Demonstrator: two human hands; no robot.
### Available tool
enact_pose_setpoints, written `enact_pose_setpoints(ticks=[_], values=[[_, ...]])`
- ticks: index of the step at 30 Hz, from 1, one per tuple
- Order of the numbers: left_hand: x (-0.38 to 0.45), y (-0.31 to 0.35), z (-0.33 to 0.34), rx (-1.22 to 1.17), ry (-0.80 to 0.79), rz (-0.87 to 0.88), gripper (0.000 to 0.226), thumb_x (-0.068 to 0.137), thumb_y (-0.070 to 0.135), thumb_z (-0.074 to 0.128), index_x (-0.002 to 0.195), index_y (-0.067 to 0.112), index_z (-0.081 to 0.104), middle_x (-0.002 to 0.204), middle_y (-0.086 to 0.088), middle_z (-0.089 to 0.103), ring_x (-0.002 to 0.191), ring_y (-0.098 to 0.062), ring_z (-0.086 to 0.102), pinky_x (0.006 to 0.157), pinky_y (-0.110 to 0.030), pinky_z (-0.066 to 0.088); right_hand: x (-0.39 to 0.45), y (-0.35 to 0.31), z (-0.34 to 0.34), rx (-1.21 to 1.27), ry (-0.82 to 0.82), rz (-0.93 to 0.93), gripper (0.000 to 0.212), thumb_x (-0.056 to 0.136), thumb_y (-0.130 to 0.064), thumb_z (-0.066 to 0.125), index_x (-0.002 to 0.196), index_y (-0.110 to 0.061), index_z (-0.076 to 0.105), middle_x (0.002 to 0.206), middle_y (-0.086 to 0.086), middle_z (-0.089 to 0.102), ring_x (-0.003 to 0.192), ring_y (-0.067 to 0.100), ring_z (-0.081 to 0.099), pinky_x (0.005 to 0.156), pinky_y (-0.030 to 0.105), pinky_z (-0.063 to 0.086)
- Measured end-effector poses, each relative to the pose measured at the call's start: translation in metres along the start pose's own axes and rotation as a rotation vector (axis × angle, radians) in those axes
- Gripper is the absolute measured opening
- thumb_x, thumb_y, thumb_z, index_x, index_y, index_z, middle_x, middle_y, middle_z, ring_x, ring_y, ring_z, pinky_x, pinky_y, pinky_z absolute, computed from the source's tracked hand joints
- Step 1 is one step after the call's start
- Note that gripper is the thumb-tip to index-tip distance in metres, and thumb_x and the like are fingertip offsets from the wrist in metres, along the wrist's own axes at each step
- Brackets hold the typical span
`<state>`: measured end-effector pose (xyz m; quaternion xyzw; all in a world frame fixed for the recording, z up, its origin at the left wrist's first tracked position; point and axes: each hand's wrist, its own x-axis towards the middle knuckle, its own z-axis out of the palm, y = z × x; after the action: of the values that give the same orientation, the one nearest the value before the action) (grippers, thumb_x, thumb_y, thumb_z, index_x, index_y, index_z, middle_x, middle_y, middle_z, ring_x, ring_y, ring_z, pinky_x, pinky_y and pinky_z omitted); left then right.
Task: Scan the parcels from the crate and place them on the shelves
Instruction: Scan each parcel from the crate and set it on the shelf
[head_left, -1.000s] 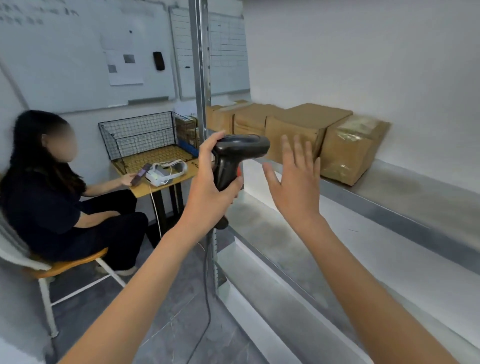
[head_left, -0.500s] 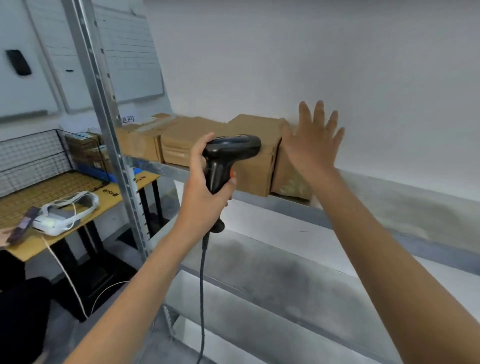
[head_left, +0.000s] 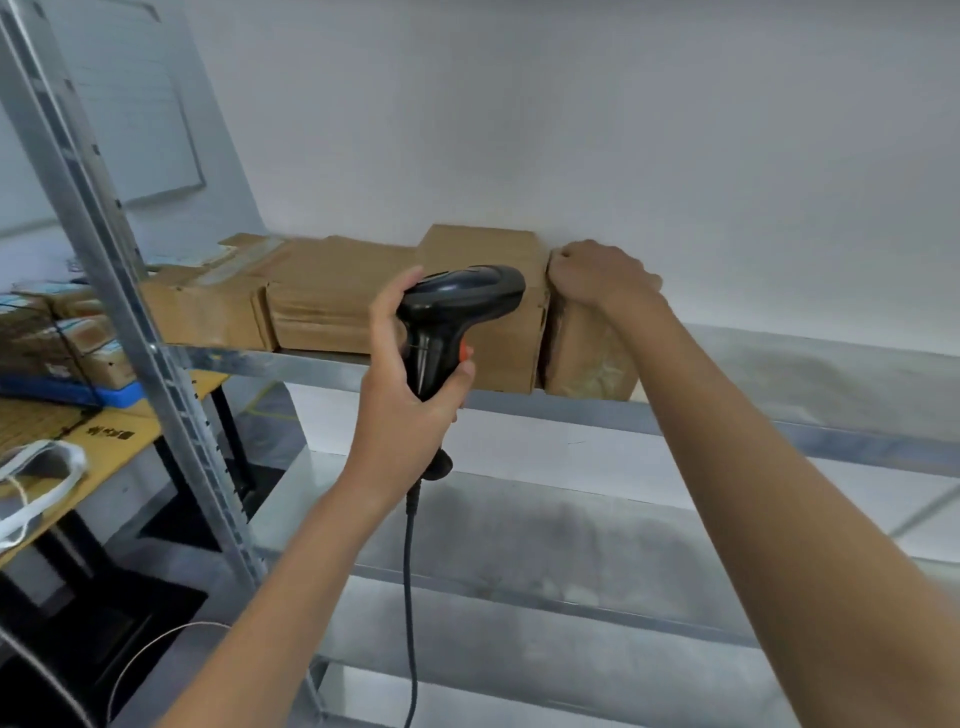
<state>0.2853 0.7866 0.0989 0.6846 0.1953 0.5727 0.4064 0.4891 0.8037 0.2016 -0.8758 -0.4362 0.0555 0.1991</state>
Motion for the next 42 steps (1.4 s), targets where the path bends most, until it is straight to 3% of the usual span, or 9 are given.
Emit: enact_pose_setpoints(ticks=[5, 10, 14, 18, 23, 29, 33, 37, 42], values=[[-0.010, -0.005, -0.004, -0.060, -0.015, -0.010, 0.078, 0.095, -0.007, 0.064, 0.143, 0.046, 0.032, 0.114, -0.015, 0.063, 0.069, -0.017, 0.062, 0.064, -0.026, 0.054, -0.032, 0.013, 0.000, -0.004, 0.130, -0.021, 0.048, 0.087, -0.026, 0.048, 0.135, -0.028, 0.052, 0.135, 0.005, 0.052, 0.125, 0.039, 0.046, 0.101, 0.045, 0.034], [-0.034, -0.010, -0.006, -0.117, -0.029, -0.034, 0.080, 0.095, -0.006, 0.066, 0.146, 0.045, 0.031, 0.100, -0.009, 0.067, 0.067, -0.017, 0.063, 0.062, -0.026, 0.055, -0.075, 0.031, 0.014, -0.025, 0.339, -0.115, 0.050, 0.094, -0.033, 0.052, 0.143, -0.033, 0.045, 0.155, -0.004, 0.036, 0.122, 0.042, 0.042, 0.090, 0.044, 0.029], [-0.068, -0.019, -0.009, -0.180, -0.026, -0.074, 0.077, 0.092, 0.003, 0.068, 0.145, 0.045, 0.032, 0.097, -0.001, 0.070, 0.071, -0.016, 0.064, 0.063, -0.024, 0.055, -0.125, 0.057, 0.042, 0.039, 0.472, -0.116, 0.059, 0.094, -0.040, 0.054, 0.150, -0.043, 0.035, 0.164, -0.016, 0.020, 0.128, 0.040, 0.035, 0.101, 0.048, 0.032], [-0.112, -0.036, -0.008, -0.200, 0.006, -0.169, 0.082, 0.094, -0.006, 0.067, 0.138, 0.056, 0.036, 0.097, -0.001, 0.070, 0.072, -0.013, 0.065, 0.061, -0.023, 0.055, -0.186, 0.081, 0.094, 0.198, 0.598, -0.146, 0.061, 0.091, -0.037, 0.063, 0.148, -0.043, 0.042, 0.163, -0.014, 0.028, 0.128, 0.036, 0.039, 0.104, 0.049, 0.033], [-0.165, -0.064, -0.013, -0.216, 0.050, -0.337, 0.080, 0.093, -0.004, 0.067, 0.139, 0.054, 0.036, 0.096, -0.002, 0.070, 0.071, -0.016, 0.063, 0.063, -0.025, 0.054, -0.242, 0.095, 0.181, 0.425, 0.475, -0.173, 0.069, 0.084, -0.022, 0.075, 0.143, -0.038, 0.044, 0.159, -0.011, 0.033, 0.127, 0.033, 0.042, 0.105, 0.057, 0.039], [-0.216, -0.078, -0.040, -0.088, 0.101, -0.482, 0.085, 0.094, -0.006, 0.066, 0.134, 0.063, 0.038, 0.107, 0.001, 0.069, 0.072, -0.022, 0.071, 0.069, -0.026, 0.060, -0.267, 0.115, 0.250, 0.611, 0.324, -0.128, 0.072, 0.084, -0.032, 0.067, 0.148, -0.038, 0.035, 0.161, -0.010, 0.032, 0.137, 0.022, 0.039, 0.111, 0.052, 0.038], [-0.237, -0.074, -0.066, -0.029, 0.086, -0.488, 0.087, 0.093, -0.013, 0.064, 0.138, 0.057, 0.038, 0.101, 0.005, 0.070, 0.071, -0.021, 0.070, 0.066, -0.027, 0.060, -0.270, 0.126, 0.271, 0.684, 0.338, -0.078, 0.072, 0.085, -0.031, 0.066, 0.149, -0.039, 0.032, 0.163, -0.008, 0.028, 0.137, 0.019, 0.038, 0.114, 0.045, 0.036], [-0.253, -0.065, -0.083, 0.004, 0.056, -0.520, 0.086, 0.093, -0.011, 0.064, 0.138, 0.057, 0.038, 0.099, 0.000, 0.070, 0.068, -0.021, 0.068, 0.065, -0.029, 0.060, -0.273, 0.132, 0.281, 0.893, 0.340, 0.023, 0.069, 0.086, -0.039, 0.062, 0.151, -0.039, 0.037, 0.162, -0.021, 0.026, 0.138, -0.002, 0.035, 0.113, 0.045, 0.040], [-0.265, -0.055, -0.088, 0.053, -0.010, -0.545, 0.088, 0.092, -0.009, 0.067, 0.139, 0.058, 0.036, 0.099, 0.002, 0.070, 0.066, -0.023, 0.067, 0.062, -0.031, 0.059, -0.267, 0.135, 0.277, 1.090, 0.339, 0.084, 0.066, 0.084, -0.042, 0.065, 0.147, -0.039, 0.044, 0.159, -0.023, 0.033, 0.143, 0.010, 0.041, 0.106, 0.051, 0.048]])
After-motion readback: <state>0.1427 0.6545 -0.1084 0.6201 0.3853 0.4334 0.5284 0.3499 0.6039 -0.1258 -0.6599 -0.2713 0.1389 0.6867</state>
